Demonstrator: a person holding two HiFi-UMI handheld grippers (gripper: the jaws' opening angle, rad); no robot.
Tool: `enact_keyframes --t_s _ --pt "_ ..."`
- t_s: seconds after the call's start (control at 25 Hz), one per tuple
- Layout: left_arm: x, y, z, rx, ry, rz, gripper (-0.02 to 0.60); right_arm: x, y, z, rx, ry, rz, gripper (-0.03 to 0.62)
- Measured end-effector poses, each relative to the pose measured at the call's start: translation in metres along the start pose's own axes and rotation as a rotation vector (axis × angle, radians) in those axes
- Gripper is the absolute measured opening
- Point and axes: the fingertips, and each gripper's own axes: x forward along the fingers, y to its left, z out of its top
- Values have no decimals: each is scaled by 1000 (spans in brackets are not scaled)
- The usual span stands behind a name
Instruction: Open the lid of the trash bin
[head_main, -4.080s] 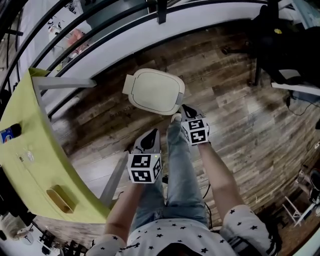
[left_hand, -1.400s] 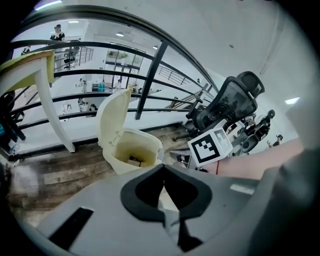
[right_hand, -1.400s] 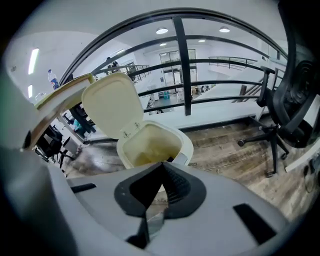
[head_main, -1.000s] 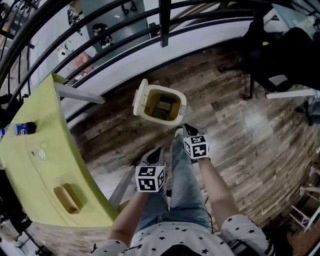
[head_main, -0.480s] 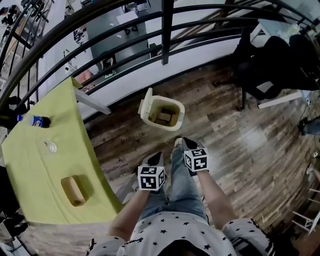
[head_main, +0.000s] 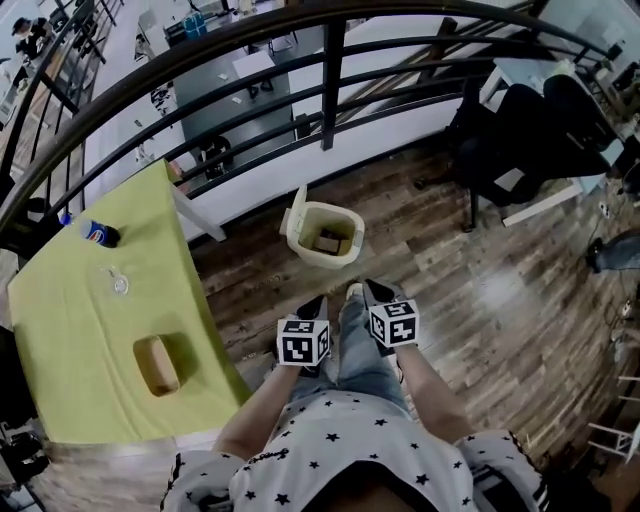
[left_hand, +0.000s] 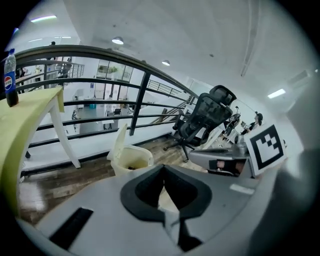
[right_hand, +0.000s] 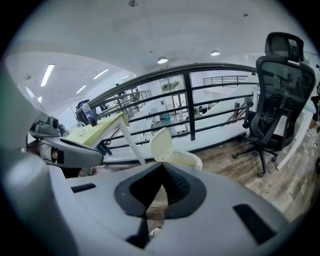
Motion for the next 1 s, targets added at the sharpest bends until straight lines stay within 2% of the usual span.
enact_keyframes --t_s 0.44,1.0 --pt "-50 -19 10 49 -69 -43 11 -63 37 -2 -32 -63 -23 -6" --pt "-80 -36 17 131 -119 -98 11 -109 69 0 -1 -133 -44 -6"
